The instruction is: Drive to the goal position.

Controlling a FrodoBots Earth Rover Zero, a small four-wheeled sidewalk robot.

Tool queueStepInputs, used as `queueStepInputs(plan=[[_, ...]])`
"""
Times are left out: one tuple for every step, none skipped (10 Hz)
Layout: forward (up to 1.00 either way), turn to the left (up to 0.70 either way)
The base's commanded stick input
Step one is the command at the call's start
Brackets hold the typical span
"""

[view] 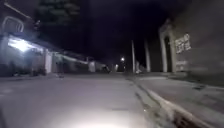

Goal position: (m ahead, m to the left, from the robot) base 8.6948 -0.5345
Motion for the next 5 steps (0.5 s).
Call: queueStepInputs(plan=[[0.7,-0.35],[0.7,-0.35],[0.7,-0.35],[0.7,-0.35],[0.7,-0.35]])
